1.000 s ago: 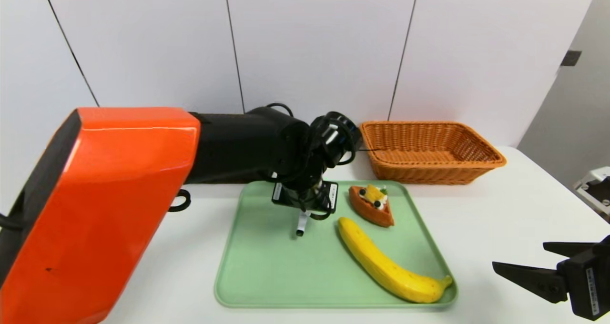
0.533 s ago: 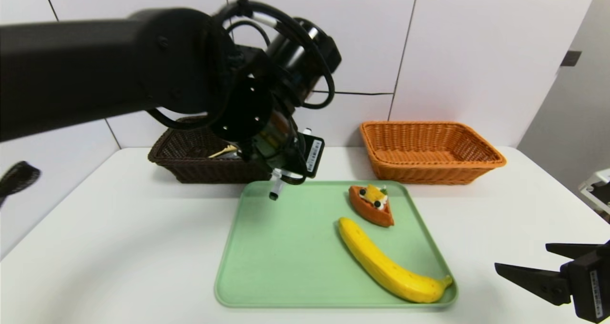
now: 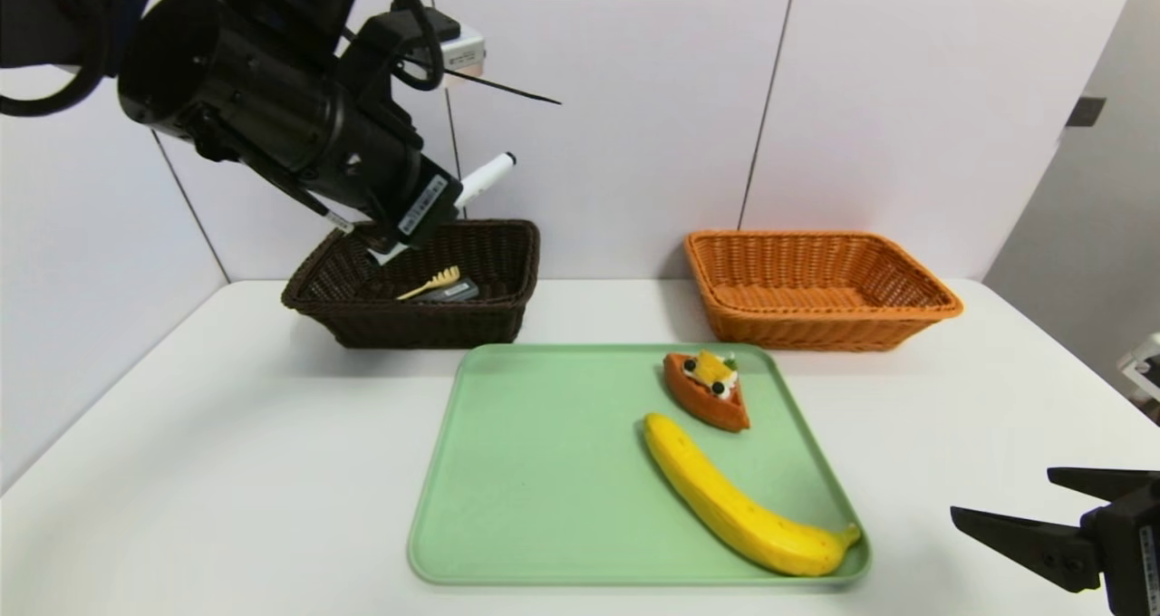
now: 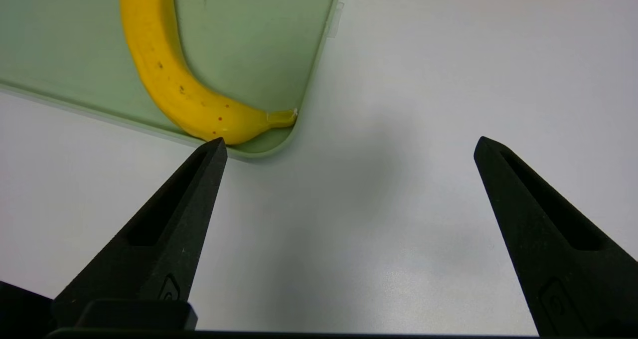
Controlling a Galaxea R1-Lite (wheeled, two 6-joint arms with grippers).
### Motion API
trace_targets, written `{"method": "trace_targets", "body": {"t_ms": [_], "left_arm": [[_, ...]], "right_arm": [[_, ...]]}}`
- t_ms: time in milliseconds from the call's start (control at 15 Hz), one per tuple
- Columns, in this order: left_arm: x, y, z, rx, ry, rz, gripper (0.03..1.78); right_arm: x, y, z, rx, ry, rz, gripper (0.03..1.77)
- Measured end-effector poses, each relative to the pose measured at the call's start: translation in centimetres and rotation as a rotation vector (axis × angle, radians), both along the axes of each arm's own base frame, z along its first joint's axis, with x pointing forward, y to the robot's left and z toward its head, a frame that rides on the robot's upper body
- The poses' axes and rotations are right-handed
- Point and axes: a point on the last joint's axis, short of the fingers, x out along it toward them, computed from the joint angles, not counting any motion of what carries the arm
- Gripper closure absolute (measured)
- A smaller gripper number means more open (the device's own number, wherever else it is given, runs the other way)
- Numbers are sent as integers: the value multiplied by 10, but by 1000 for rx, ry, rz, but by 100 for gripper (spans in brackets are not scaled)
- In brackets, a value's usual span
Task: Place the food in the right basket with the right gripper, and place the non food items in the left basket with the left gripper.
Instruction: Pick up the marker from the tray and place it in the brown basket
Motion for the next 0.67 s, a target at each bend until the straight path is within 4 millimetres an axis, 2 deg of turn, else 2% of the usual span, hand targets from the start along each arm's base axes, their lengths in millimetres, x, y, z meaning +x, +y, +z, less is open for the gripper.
{"method": "trace_targets", "body": {"t_ms": [133,267,467,667], "left_arm": [[8,20,3,118,-58,-62,163],[19,30,1,229,-97,-95,163],[48,32,-13,303,-132,-64,163],[84,31,-38,331,-130,-1,163]], "right_arm": [[-1,0,0,1,-2,0,9],[-1,0,0,0,-1,0,9],[-2,0,-1,-1,2,0,9],[-1,0,-2,-3,7,-1,9]]}}
